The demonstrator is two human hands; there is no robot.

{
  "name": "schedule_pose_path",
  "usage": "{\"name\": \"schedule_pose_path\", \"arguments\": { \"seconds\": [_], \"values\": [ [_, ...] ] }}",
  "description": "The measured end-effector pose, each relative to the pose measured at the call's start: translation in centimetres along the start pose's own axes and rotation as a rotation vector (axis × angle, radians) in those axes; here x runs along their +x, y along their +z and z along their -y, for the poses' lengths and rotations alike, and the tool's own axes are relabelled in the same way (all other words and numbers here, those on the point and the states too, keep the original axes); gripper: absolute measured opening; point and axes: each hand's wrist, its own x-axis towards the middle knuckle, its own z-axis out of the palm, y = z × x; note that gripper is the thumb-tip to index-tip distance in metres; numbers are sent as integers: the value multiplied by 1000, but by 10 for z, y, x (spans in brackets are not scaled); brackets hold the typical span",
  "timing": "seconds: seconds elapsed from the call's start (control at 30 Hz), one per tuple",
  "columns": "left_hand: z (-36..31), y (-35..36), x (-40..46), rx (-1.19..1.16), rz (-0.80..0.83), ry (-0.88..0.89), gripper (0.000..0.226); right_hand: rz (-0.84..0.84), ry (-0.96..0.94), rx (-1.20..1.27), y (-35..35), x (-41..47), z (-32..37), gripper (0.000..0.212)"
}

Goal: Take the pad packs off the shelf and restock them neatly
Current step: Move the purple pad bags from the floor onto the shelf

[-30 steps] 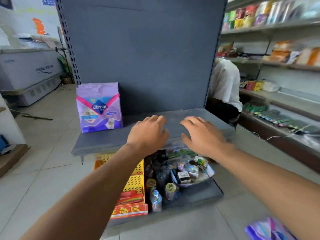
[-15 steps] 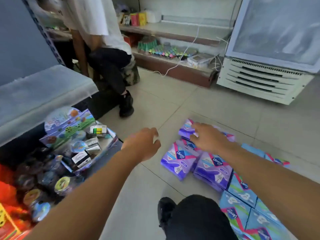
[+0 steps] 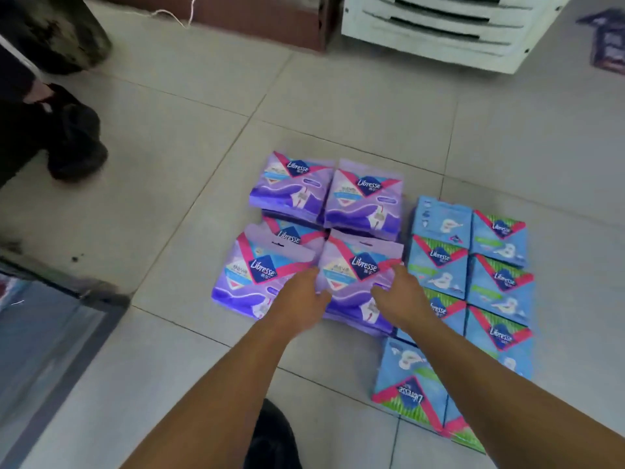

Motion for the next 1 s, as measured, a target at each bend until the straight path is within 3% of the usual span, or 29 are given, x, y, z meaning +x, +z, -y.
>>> {"name": "schedule_pose_path", "arguments": {
  "seconds": [0.23,0.37,0.43,0.5,0.63,0.73,0.87,1.0],
  "values": [
    [6,35,24,-247,-34,-125,67,-56,119,224,18,12,-11,60],
    [2,29,21,-366,-23,-169,39,-176,108,414,6,4,-13,36],
    [-7,20,14,-474,-27,-157,42,-223,60,492,-5,-5,-11,18],
    [-20,5,8,-558,-21,-143,46,-241,13,589,-20,-14,-5,13],
    [-52,-48,-11,-656,-102,-43,49,-160,-117,728,-53,-33,25,14],
    [-75,-98,-36,-736,-80,96,28,-128,-287,816,-83,-54,70,12],
    [-96,-164,-91,-886,-118,192,31,39,-454,914,-114,-97,131,32],
    [-101,-217,-161,-891,-279,248,34,112,-589,791,-125,-153,186,52]
  ]
}}
